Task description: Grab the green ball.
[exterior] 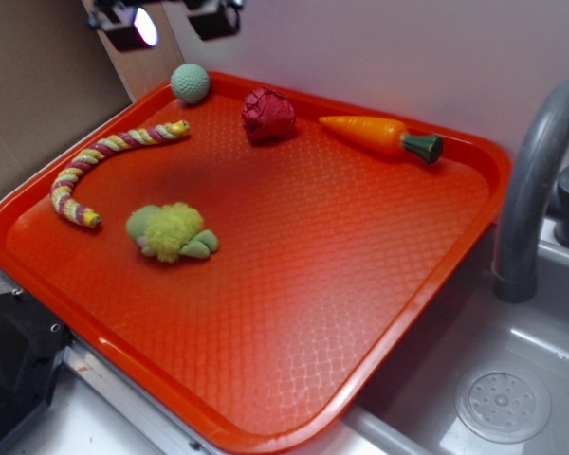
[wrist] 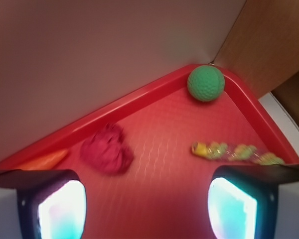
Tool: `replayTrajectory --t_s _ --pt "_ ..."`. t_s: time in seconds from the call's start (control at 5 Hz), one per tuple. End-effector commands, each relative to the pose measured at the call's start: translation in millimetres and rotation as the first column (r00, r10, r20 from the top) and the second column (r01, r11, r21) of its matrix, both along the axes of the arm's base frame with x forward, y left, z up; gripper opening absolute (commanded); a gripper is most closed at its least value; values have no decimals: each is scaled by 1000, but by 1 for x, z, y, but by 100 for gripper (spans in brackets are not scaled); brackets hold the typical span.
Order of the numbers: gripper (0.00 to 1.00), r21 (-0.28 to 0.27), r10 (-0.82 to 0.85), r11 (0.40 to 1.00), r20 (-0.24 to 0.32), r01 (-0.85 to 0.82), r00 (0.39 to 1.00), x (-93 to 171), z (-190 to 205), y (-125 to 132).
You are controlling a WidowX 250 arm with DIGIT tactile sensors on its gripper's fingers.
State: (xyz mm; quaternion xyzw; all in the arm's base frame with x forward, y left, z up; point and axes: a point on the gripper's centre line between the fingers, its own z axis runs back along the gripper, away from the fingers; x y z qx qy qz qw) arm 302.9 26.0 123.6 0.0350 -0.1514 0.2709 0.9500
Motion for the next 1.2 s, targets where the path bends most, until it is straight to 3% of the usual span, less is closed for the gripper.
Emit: replayTrajectory --t_s 0.0,0.6,0.8,1.0 --pt "100 28 62 998 60 -64 996 9 -10 47" --pt "100 69 65 995 33 -67 997 34 -30 87" --pt "100 45 83 995 29 -84 996 34 -36 104" --pt "100 88 68 994 15 -69 998 40 -38 112"
